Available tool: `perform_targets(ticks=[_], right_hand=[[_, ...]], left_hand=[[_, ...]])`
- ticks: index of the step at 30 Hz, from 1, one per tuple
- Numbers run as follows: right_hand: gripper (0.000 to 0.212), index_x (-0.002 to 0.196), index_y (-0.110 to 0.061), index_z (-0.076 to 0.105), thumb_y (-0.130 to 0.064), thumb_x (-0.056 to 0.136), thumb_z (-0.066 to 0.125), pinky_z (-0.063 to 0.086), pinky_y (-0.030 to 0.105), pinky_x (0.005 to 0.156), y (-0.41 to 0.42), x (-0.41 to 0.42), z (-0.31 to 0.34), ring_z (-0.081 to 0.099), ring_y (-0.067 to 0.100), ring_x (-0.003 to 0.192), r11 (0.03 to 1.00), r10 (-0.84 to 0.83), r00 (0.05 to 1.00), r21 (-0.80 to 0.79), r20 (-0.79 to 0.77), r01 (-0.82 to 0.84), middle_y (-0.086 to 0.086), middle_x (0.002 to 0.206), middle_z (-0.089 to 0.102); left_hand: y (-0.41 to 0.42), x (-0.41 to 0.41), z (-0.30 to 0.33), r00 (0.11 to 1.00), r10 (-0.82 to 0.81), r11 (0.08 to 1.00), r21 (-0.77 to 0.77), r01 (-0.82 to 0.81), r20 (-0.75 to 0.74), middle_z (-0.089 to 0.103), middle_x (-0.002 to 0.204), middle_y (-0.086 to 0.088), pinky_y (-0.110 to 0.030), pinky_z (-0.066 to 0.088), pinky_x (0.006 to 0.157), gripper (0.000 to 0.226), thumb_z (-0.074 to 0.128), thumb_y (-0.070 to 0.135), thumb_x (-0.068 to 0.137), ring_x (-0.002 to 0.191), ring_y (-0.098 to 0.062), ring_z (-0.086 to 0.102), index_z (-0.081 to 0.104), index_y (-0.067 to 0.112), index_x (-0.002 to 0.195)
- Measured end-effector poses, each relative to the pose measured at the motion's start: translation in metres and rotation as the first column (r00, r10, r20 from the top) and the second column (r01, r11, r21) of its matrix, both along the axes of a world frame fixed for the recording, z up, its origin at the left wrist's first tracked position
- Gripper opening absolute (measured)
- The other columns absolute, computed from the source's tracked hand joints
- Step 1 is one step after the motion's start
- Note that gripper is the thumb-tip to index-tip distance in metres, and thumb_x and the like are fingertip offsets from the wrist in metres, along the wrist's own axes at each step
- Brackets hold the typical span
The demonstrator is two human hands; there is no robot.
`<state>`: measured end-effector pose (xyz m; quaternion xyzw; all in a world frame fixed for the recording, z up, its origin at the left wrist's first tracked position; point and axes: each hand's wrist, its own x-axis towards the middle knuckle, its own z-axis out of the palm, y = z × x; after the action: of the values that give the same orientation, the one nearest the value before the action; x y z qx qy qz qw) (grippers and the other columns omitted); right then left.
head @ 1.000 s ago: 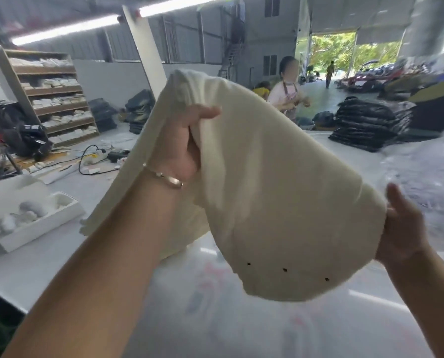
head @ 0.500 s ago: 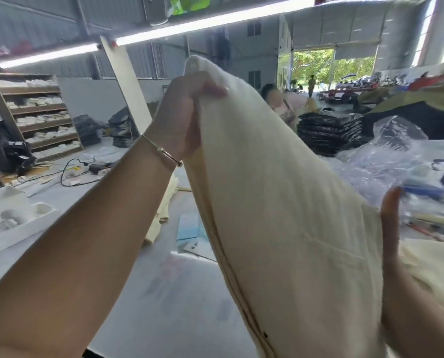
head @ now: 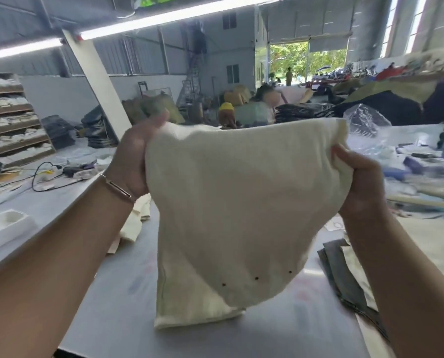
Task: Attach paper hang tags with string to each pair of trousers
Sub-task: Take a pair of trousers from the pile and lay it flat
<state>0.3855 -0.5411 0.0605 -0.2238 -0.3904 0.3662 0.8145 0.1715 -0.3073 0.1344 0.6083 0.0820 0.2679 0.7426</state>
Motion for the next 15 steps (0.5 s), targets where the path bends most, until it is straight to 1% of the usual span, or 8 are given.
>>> perform_targets(ticks=[3, 6, 8, 10, 12, 13, 14, 15], right_hand=[[0.028, 0.100, -0.003, 0.072, -0.015, 0.075, 0.070, 0.059, 0.037, 0.077, -0.012, -0.002, -0.001, 0.072, 0.026, 0.084, 0.995, 0.099, 0.995, 0.024, -0.020, -0.099, 0.013, 0.090, 0.074], [0.049, 0.103, -0.009, 0.074, -0.046, 0.070, 0.076, 0.059, 0.037, 0.076, -0.020, -0.009, -0.014, 0.072, 0.022, 0.088, 0.991, 0.072, 0.990, -0.124, 0.124, -0.057, 0.010, 0.094, 0.075], [0.029, 0.088, -0.012, 0.078, -0.034, 0.078, 0.063, 0.059, 0.029, 0.065, -0.034, 0.000, -0.012, 0.073, 0.017, 0.074, 0.964, -0.063, 0.977, -0.242, 0.206, 0.113, 0.005, 0.081, 0.075], [0.023, 0.080, -0.011, 0.078, -0.012, 0.076, 0.056, 0.059, 0.029, 0.061, -0.052, 0.013, -0.004, 0.073, 0.019, 0.070, 0.893, -0.234, 0.928, -0.314, 0.289, 0.323, 0.005, 0.077, 0.075], [0.023, 0.087, -0.005, 0.075, -0.002, 0.072, 0.058, 0.060, 0.034, 0.068, -0.066, 0.023, 0.004, 0.072, 0.023, 0.077, 0.844, -0.336, 0.874, -0.301, 0.351, 0.445, 0.008, 0.084, 0.075], [0.024, 0.092, -0.004, 0.072, -0.002, 0.072, 0.058, 0.060, 0.035, 0.071, -0.069, 0.025, 0.006, 0.072, 0.024, 0.080, 0.850, -0.329, 0.876, -0.293, 0.354, 0.438, 0.009, 0.087, 0.075], [0.025, 0.095, -0.004, 0.071, -0.004, 0.075, 0.057, 0.060, 0.035, 0.070, -0.070, 0.022, 0.006, 0.072, 0.024, 0.080, 0.868, -0.298, 0.890, -0.290, 0.345, 0.403, 0.009, 0.088, 0.075], [0.026, 0.094, -0.005, 0.073, -0.008, 0.077, 0.054, 0.059, 0.033, 0.067, -0.069, 0.018, 0.005, 0.073, 0.022, 0.077, 0.891, -0.243, 0.912, -0.297, 0.330, 0.344, 0.008, 0.086, 0.075]], left_hand=[[-0.002, 0.001, -0.007, 0.994, 0.050, 0.998, 0.035, -0.047, -0.095, 0.073, 0.081, -0.011, -0.029, 0.059, 0.065, 0.023, 0.053, 0.014, 0.087, 0.070, -0.022, 0.071, 0.072, 0.004, 0.092], [-0.013, 0.007, 0.003, 0.997, 0.078, 0.990, 0.111, -0.081, 0.026, 0.074, 0.089, -0.011, -0.036, 0.058, 0.078, 0.028, 0.055, -0.002, 0.075, 0.088, -0.025, 0.071, 0.071, 0.004, 0.098], [-0.023, 0.010, 0.014, 0.997, 0.070, 0.981, 0.180, -0.077, 0.045, 0.073, 0.099, -0.014, -0.042, 0.056, 0.087, 0.038, 0.057, -0.006, 0.074, 0.099, -0.030, 0.068, 0.066, 0.001, 0.109], [-0.026, 0.013, 0.026, 0.991, 0.115, 0.947, 0.309, -0.089, -0.067, 0.073, 0.105, -0.012, -0.041, 0.056, 0.089, 0.038, 0.064, -0.001, 0.075, 0.103, -0.029, 0.068, 0.067, 0.003, 0.113], [-0.028, 0.014, 0.039, 0.935, 0.288, 0.856, 0.493, -0.155, -0.206, 0.075, 0.098, -0.002, -0.028, 0.058, 0.082, 0.027, 0.072, 0.005, 0.078, 0.094, -0.018, 0.071, 0.071, 0.010, 0.105], [-0.027, 0.017, 0.041, 0.879, 0.406, 0.772, 0.608, -0.184, -0.249, 0.074, 0.086, 0.004, -0.019, 0.057, 0.070, 0.019, 0.075, 0.008, 0.078, 0.081, -0.011, 0.071, 0.072, 0.014, 0.096], [-0.028, 0.019, 0.041, 0.804, 0.538, 0.649, 0.733, -0.204, -0.253, 0.070, 0.076, 0.008, -0.015, 0.052, 0.059, 0.014, 0.076, 0.011, 0.079, 0.068, -0.007, 0.067, 0.071, 0.017, 0.091], [-0.028, 0.021, 0.039, 0.738, 0.646, 0.506, 0.832, -0.226, -0.192, 0.067, 0.074, 0.007, -0.015, 0.047, 0.058, 0.015, 0.077, 0.014, 0.079, 0.065, -0.007, 0.061, 0.072, 0.018, 0.092]])
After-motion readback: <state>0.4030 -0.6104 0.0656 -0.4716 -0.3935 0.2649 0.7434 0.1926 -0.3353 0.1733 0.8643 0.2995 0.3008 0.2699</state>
